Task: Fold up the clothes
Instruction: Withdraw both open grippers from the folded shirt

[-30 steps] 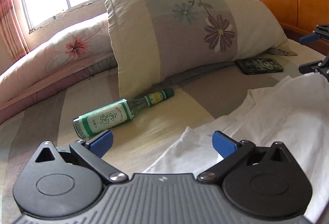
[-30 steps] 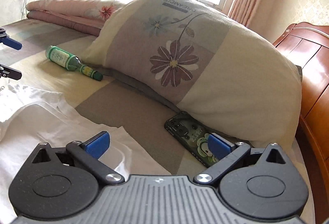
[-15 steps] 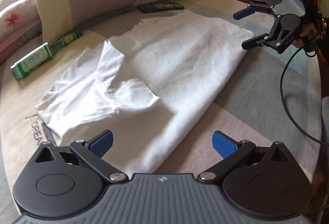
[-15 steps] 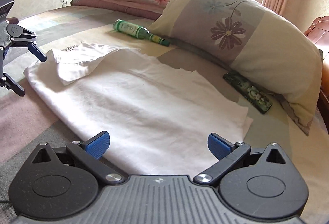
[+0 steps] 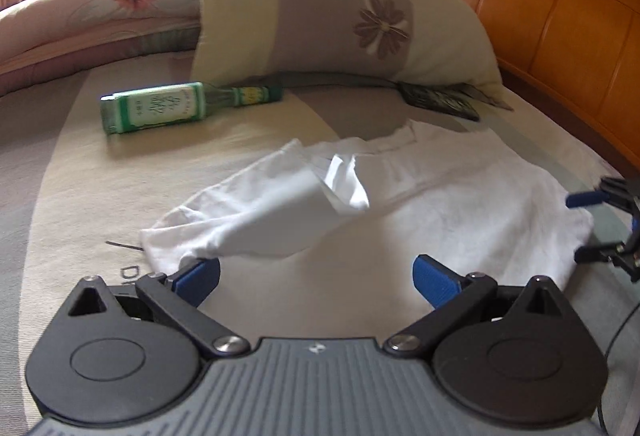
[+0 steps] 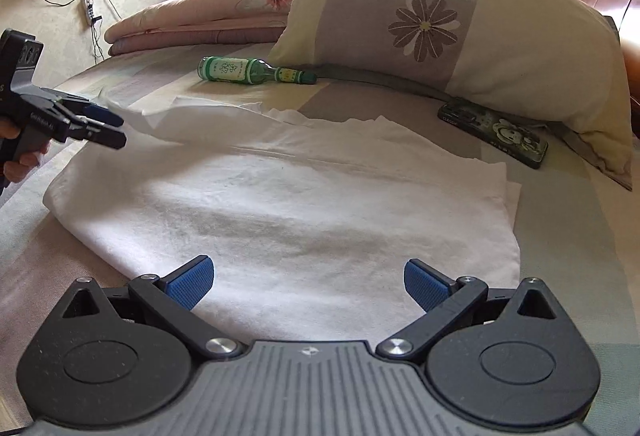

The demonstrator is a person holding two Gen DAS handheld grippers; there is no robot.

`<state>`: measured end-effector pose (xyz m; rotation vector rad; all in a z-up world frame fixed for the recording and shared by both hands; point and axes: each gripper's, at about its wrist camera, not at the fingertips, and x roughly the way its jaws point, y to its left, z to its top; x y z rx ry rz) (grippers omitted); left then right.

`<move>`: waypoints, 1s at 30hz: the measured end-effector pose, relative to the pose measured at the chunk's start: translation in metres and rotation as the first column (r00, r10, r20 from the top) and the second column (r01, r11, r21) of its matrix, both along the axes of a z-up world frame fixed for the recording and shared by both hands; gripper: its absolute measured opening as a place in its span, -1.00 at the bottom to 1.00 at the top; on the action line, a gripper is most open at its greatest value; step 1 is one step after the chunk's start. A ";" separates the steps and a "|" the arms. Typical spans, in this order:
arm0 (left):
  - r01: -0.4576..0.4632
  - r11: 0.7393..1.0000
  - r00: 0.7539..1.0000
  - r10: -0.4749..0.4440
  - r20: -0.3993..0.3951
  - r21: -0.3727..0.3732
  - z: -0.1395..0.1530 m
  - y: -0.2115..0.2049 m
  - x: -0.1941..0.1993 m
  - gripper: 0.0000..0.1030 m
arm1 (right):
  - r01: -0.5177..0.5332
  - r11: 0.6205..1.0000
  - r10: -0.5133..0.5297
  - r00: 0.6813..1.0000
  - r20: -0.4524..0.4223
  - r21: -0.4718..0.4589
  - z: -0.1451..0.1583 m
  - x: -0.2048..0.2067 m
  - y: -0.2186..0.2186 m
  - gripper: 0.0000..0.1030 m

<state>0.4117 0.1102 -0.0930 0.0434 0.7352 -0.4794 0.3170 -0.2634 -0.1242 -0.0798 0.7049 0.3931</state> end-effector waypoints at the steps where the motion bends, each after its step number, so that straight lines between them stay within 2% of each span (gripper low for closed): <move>1: -0.022 1.000 1.000 0.022 0.006 -0.002 0.001 0.004 0.001 0.98 | 0.004 1.000 -0.004 1.000 0.002 -0.003 0.000 -0.001 -0.001 1.00; 4: -0.074 0.997 0.997 0.074 0.017 -0.014 0.003 0.013 0.003 0.98 | 0.021 1.000 -0.021 1.000 0.014 -0.005 0.001 -0.004 -0.006 1.00; 7: -0.027 0.999 1.000 0.027 0.008 -0.043 0.004 0.006 -0.013 0.98 | 0.047 0.999 -0.047 0.998 0.029 0.012 0.004 -0.006 -0.015 1.00; 10: 0.053 0.999 0.998 -0.053 0.034 0.001 0.004 -0.017 -0.035 0.98 | 0.083 0.996 -0.083 0.996 0.019 0.042 0.009 -0.001 -0.032 0.96; 13: 0.114 0.992 0.990 -0.118 0.082 0.048 0.002 -0.045 -0.054 0.98 | 0.123 0.988 -0.123 0.992 0.001 0.092 0.014 0.012 -0.054 0.67; 16: 0.090 0.993 0.991 -0.097 0.091 0.083 -0.003 -0.073 -0.061 0.98 | 0.171 0.977 -0.172 0.985 -0.008 0.127 0.016 0.035 -0.075 0.43; 17: 0.079 0.993 0.992 -0.087 0.091 0.089 -0.006 -0.082 -0.061 0.98 | 0.193 0.973 -0.193 0.981 -0.012 0.126 0.014 0.044 -0.081 0.28; 21: 0.054 0.993 0.994 -0.063 0.087 0.104 -0.019 -0.107 -0.060 0.98 | 0.300 0.949 -0.296 0.953 -0.057 0.100 -0.005 0.081 -0.104 -0.23; 24: 0.060 0.992 0.995 -0.068 0.067 0.115 -0.029 -0.114 -0.061 0.98 | 0.333 0.931 -0.318 0.941 -0.115 0.148 -0.022 0.089 -0.115 -0.59; 30: 0.055 0.985 0.998 -0.061 0.031 0.166 -0.039 -0.109 -0.063 0.98 | 0.322 0.939 -0.309 0.944 -0.112 0.119 -0.025 0.067 -0.112 -0.76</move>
